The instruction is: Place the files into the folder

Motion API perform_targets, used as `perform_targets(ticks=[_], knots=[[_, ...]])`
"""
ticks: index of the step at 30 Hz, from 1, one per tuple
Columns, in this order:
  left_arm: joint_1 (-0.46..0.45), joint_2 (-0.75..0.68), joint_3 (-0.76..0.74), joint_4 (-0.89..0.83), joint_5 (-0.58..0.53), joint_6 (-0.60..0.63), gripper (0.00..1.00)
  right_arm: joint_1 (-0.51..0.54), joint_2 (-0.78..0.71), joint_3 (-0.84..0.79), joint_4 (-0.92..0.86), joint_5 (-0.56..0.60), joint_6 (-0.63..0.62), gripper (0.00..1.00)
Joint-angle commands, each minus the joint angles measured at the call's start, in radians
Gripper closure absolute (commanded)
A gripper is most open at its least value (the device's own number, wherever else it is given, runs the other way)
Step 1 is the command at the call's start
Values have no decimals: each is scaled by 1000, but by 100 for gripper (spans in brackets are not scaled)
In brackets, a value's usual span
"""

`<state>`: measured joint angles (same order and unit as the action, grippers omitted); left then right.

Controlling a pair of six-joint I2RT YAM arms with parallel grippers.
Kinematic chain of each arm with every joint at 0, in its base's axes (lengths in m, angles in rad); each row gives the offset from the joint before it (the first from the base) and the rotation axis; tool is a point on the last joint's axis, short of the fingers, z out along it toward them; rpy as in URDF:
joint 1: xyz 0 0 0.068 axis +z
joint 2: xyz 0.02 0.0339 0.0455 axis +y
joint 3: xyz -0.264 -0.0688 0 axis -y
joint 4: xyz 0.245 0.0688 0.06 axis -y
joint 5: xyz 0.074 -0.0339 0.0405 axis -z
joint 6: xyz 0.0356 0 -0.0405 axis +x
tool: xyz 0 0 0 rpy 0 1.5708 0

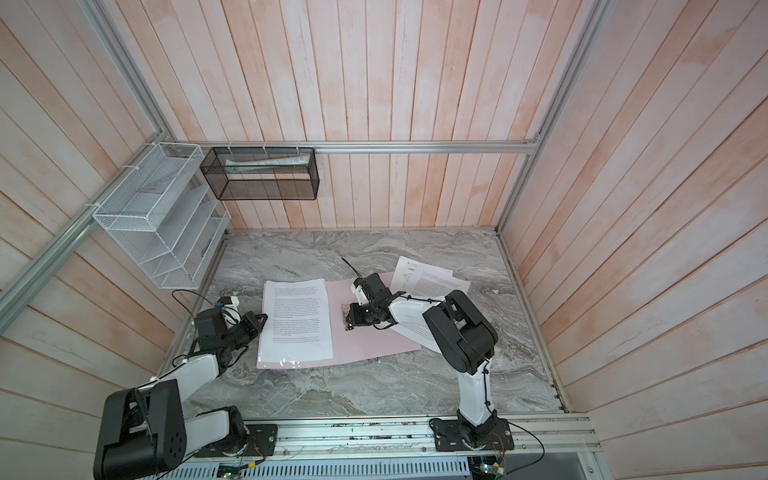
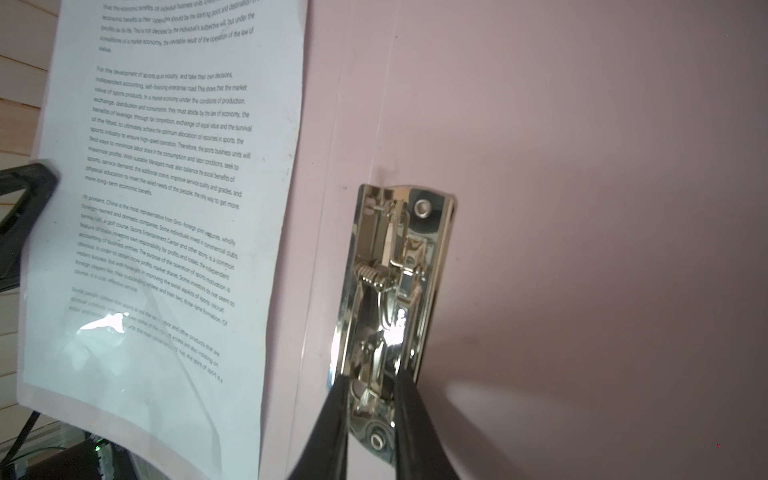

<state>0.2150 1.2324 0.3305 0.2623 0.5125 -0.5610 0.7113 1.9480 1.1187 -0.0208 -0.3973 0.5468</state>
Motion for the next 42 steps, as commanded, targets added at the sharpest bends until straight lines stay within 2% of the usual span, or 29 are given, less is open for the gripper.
perform_targets(ticks=[1,42], knots=[[-3,-11,-19,3,1,19,100,20,-45,-29,-4,-3,19,82],[-2,-4,-18,1,-4,18,100,42,-54,-53,-28,-29,25,86]])
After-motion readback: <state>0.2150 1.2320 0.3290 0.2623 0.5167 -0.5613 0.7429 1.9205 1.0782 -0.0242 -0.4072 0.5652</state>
